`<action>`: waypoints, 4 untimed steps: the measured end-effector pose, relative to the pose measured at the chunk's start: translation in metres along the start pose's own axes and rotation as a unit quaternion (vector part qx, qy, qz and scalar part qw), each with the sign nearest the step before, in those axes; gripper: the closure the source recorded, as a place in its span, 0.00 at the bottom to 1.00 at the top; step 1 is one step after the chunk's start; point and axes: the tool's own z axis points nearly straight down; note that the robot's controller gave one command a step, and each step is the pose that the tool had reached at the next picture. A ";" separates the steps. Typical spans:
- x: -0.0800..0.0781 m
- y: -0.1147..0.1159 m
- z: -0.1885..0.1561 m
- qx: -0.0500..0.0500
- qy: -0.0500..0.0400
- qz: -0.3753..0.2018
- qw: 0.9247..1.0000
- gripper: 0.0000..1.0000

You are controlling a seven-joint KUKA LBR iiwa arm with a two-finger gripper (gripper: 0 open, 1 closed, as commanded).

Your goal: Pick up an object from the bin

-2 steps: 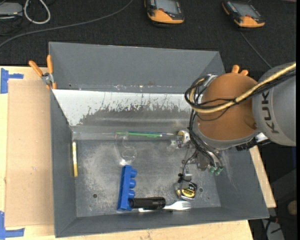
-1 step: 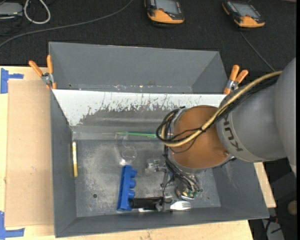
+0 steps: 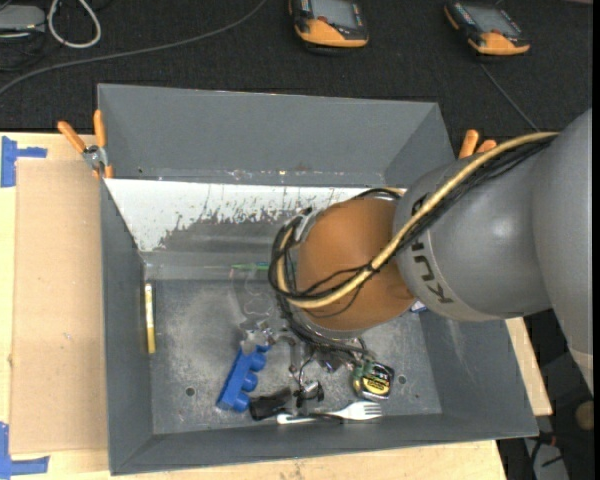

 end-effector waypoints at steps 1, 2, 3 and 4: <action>-0.028 0.017 0.012 -0.004 0.007 -0.005 1.000 0.00; -0.061 0.039 0.050 -0.003 0.001 -0.217 0.976 0.00; -0.061 0.037 0.052 -0.004 0.001 -0.231 0.973 1.00; -0.059 0.035 0.051 -0.004 0.002 -0.232 0.973 1.00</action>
Offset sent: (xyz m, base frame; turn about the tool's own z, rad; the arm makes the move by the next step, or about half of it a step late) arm 0.0346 0.0650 -0.0510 -0.4597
